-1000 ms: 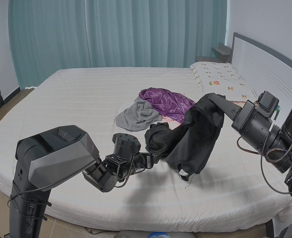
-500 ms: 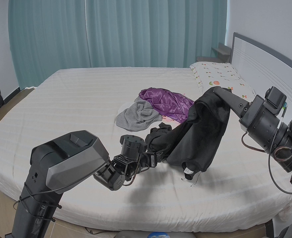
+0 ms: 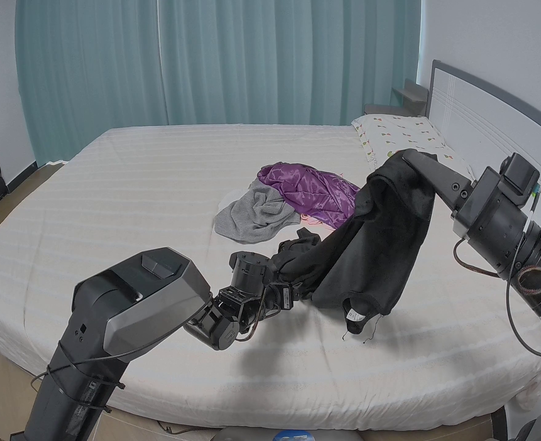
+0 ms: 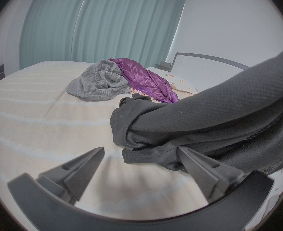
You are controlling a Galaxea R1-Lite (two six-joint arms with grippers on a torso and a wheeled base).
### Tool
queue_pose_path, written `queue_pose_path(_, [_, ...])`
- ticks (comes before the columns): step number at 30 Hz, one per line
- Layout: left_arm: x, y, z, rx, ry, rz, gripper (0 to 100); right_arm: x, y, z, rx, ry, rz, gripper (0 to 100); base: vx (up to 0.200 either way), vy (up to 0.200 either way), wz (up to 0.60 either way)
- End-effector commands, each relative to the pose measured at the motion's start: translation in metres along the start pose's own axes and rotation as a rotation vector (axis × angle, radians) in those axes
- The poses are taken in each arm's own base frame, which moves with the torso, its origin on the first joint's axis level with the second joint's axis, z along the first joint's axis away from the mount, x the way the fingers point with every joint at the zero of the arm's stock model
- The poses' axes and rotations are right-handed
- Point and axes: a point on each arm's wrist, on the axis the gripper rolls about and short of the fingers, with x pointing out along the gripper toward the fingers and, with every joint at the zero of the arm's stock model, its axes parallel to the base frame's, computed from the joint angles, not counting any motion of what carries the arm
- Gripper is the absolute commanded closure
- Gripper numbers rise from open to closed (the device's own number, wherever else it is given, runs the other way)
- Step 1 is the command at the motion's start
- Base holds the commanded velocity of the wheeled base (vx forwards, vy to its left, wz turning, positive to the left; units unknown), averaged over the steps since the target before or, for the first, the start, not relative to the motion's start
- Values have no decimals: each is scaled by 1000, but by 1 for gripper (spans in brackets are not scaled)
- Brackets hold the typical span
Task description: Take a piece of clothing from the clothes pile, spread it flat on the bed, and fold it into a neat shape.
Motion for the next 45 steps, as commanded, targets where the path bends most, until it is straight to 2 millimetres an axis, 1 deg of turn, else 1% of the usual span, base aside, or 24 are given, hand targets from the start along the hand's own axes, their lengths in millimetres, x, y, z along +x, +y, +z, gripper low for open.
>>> queue_pose_path(1, [4,-1,4,-6,-13,-2,100,0,-1,0,0,2,-2,100,0,0,0])
queue_pose_path(4, [7,0,4,-13,-20,-2,100,1,-3,0,-2,1,-11,100,0,0,0])
queue_pose_path(10, [1,0,7,-50,-28,24,100,1,-10,2,-5,-9,-37,100,0,0,0])
queue_pose_path(13, [-12,2,22,-84,-46,34,100,2,-18,4,-5,-12,-62,100,0,0,0])
queue_pose_path(18, [-47,13,43,-137,-52,61,100,8,-38,2,-14,-1,-129,100,0,0,0])
queue_pose_path(19, [-47,13,43,-137,-52,61,100,8,-38,2,-14,-1,-129,100,0,0,0])
queue_pose_path(20, [-69,16,54,-172,-60,67,100,11,-52,-1,-18,6,-172,100,0,0,0])
queue_pose_path(21, [-76,18,57,-181,-63,71,100,13,-55,-1,-18,9,-184,100,0,0,0])
queue_pose_path(22, [-76,18,57,-181,-63,71,100,13,-55,-1,-18,9,-184,100,0,0,0])
queue_pose_path(23, [-95,20,63,-203,-66,75,100,15,-64,-1,-20,7,-211,100,0,0,0])
queue_pose_path(24, [-104,21,65,-209,-64,75,100,18,-67,-1,-20,4,-218,100,0,0,0])
queue_pose_path(25, [-105,21,66,-210,-65,73,100,18,-68,0,-19,3,-220,100,0,0,0])
queue_pose_path(26, [-118,22,64,-213,-49,74,100,21,-71,1,-12,-6,-227,100,0,0,0])
queue_pose_path(28, [-125,23,59,-208,-29,74,100,22,-69,5,3,-25,-221,100,0,0,0])
queue_pose_path(30, [-125,22,57,-206,-25,71,100,21,-65,7,9,-37,-211,100,0,0,0])
queue_pose_path(33, [-121,15,54,-199,-37,48,100,13,-43,20,2,-75,-141,100,0,0,0])
queue_pose_path(36, [-110,8,44,-181,-13,34,100,5,-26,29,0,-98,-89,100,0,0,0])
queue_pose_path(38, [-102,1,39,-174,-7,18,100,3,-17,33,2,-108,-53,100,0,0,0])
queue_pose_path(41, [-87,-5,36,-167,-8,4,100,1,-6,33,8,-97,-18,100,0,0,0])
queue_pose_path(42, [-86,-5,36,-167,-8,4,100,1,-5,33,9,-96,-17,100,0,0,0])
queue_pose_path(43, [-78,-7,33,-163,-5,0,100,0,2,29,17,-79,10,100,0,0,0])
queue_pose_path(45, [-70,-9,26,-156,9,-9,100,-1,8,26,21,-64,30,100,0,0,0])
